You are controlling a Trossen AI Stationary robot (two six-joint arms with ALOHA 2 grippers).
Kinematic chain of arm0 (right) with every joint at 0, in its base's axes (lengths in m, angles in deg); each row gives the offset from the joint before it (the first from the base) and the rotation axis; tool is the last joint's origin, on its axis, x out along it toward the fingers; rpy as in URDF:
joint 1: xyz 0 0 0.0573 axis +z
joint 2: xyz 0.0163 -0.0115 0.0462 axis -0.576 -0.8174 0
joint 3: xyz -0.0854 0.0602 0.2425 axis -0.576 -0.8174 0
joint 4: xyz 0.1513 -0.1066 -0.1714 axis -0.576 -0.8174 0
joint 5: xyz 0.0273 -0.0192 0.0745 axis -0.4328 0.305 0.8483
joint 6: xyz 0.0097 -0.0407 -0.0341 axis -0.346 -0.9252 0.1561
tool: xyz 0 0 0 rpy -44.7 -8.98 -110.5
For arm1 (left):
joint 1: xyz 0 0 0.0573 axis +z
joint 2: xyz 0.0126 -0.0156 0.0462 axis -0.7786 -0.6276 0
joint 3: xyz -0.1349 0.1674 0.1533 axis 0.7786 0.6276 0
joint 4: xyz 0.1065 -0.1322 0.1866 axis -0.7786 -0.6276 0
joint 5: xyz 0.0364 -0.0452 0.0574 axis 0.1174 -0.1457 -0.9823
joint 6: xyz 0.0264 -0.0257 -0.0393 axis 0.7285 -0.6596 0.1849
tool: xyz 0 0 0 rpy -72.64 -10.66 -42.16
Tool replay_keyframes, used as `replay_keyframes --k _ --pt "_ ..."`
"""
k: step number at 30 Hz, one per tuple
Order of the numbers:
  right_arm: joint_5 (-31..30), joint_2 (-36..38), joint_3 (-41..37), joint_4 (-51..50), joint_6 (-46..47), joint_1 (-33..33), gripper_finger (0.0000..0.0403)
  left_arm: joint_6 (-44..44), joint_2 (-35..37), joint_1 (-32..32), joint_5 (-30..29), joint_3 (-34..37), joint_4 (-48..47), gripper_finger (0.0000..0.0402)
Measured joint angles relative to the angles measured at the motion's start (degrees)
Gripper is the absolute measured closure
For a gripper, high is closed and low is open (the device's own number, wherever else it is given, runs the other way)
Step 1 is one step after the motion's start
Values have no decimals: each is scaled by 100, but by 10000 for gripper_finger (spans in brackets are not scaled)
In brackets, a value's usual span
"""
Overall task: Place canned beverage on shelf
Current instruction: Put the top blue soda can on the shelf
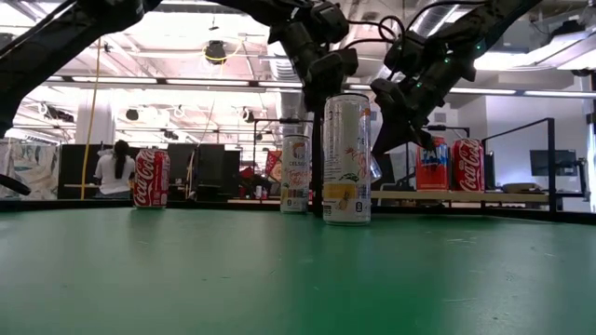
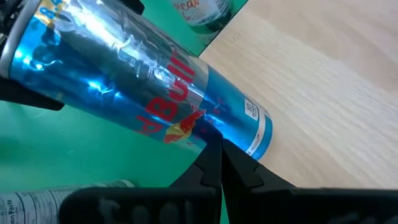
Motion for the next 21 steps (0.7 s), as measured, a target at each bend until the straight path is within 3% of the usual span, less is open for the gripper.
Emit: replay_keyframes --k 21 --pt "0 0 0 8 8 4 379 -14 8 -16 10 0 313 147"
